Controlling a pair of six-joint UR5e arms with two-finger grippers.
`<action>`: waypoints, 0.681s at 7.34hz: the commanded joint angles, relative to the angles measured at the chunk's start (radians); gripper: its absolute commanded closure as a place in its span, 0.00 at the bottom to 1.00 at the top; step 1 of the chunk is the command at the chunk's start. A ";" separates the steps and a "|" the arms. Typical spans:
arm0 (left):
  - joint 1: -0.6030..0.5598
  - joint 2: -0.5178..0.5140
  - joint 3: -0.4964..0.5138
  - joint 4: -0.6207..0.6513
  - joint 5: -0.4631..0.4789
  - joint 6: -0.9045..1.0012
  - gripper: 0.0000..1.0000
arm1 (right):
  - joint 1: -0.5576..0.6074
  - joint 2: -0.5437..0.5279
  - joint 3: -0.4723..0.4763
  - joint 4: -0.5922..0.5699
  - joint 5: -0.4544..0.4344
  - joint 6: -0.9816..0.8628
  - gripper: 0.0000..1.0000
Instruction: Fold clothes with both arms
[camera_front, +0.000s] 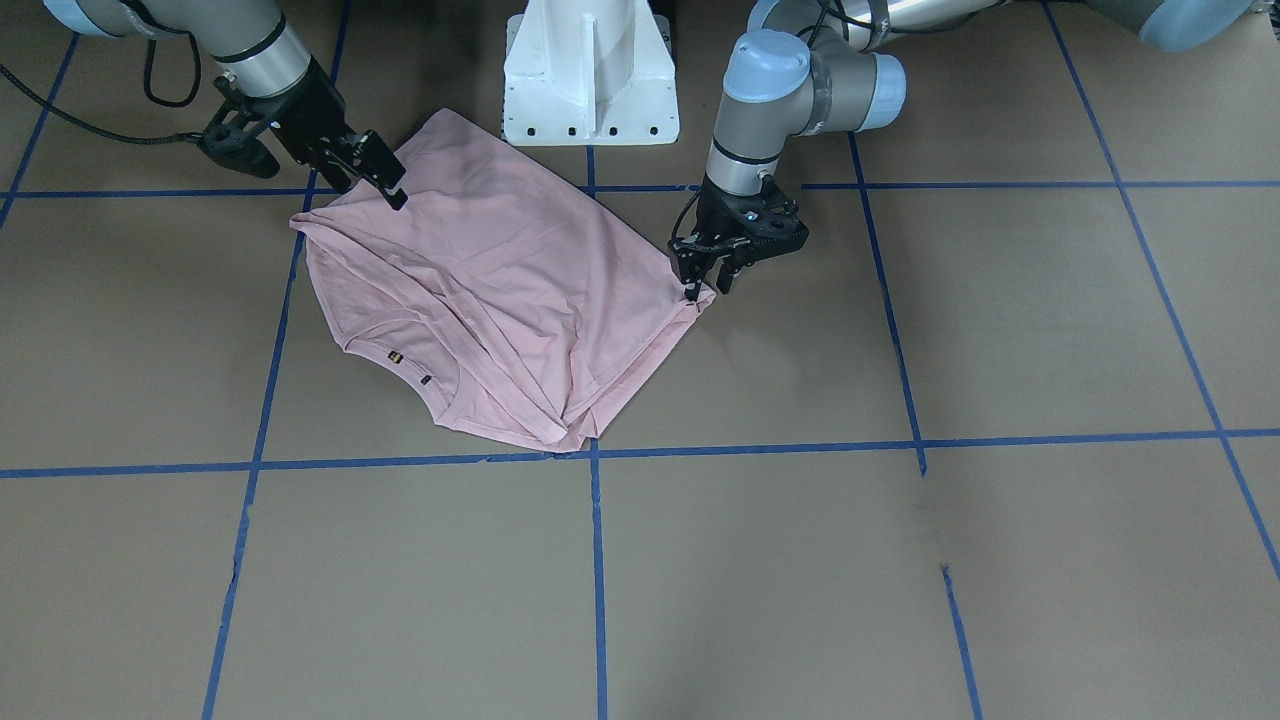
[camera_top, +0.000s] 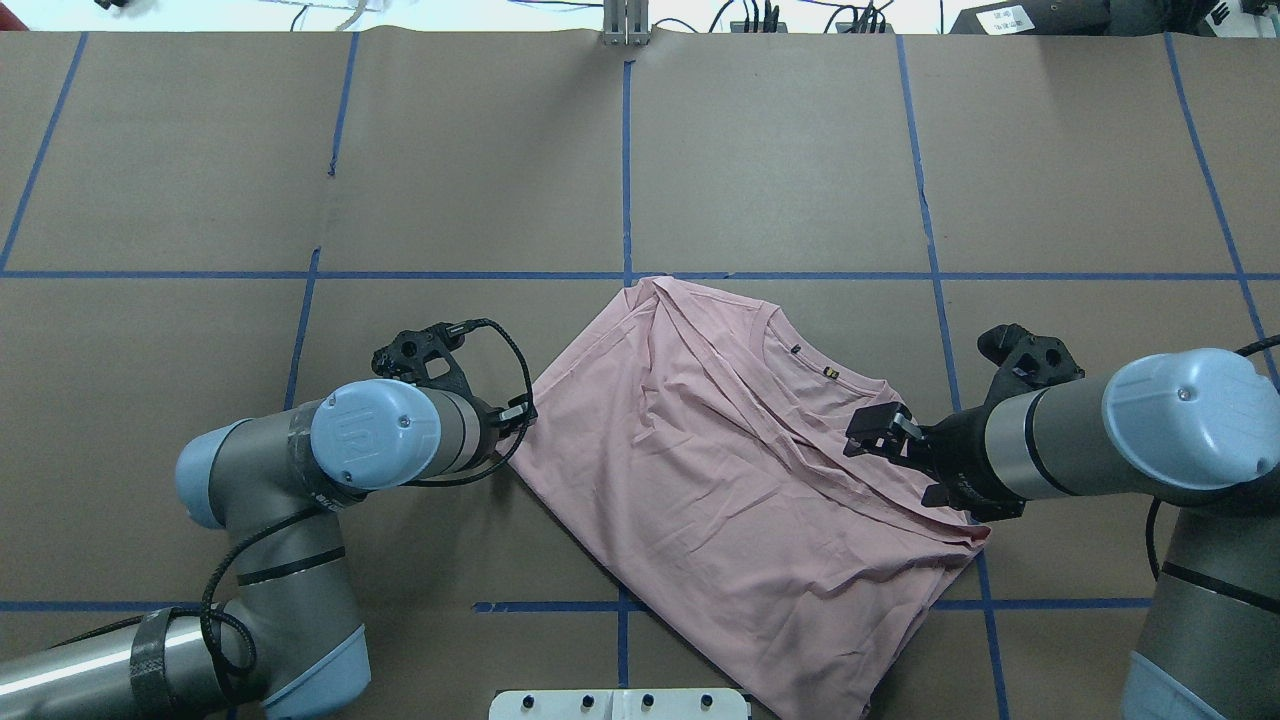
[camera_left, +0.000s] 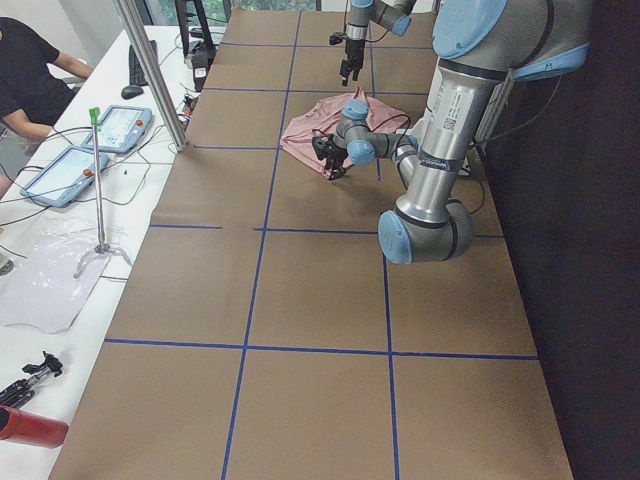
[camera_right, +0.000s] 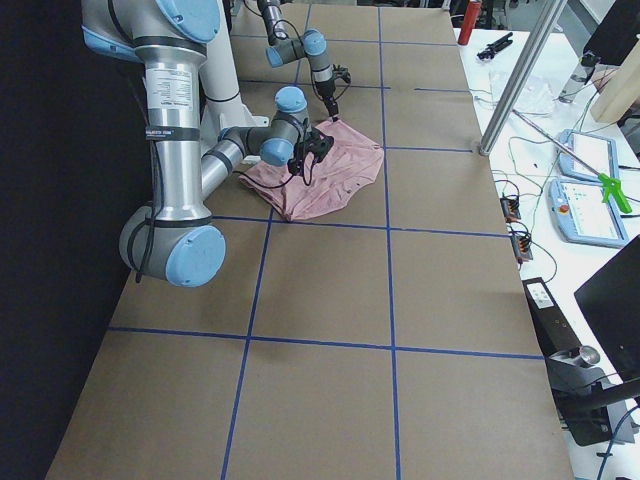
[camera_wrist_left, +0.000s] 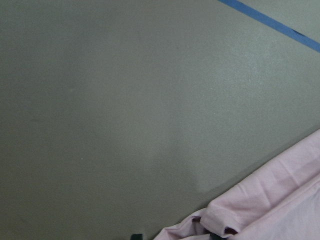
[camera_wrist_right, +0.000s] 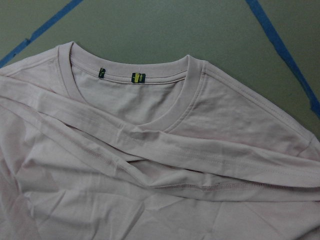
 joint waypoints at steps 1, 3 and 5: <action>-0.001 -0.012 0.005 0.006 0.000 0.000 1.00 | 0.000 0.000 -0.003 0.000 -0.001 0.000 0.00; -0.005 -0.010 -0.005 0.009 -0.003 0.003 1.00 | -0.001 0.002 -0.003 0.000 0.001 0.000 0.00; -0.066 -0.006 -0.057 0.076 -0.003 0.172 1.00 | 0.000 0.000 -0.003 0.000 -0.001 0.000 0.00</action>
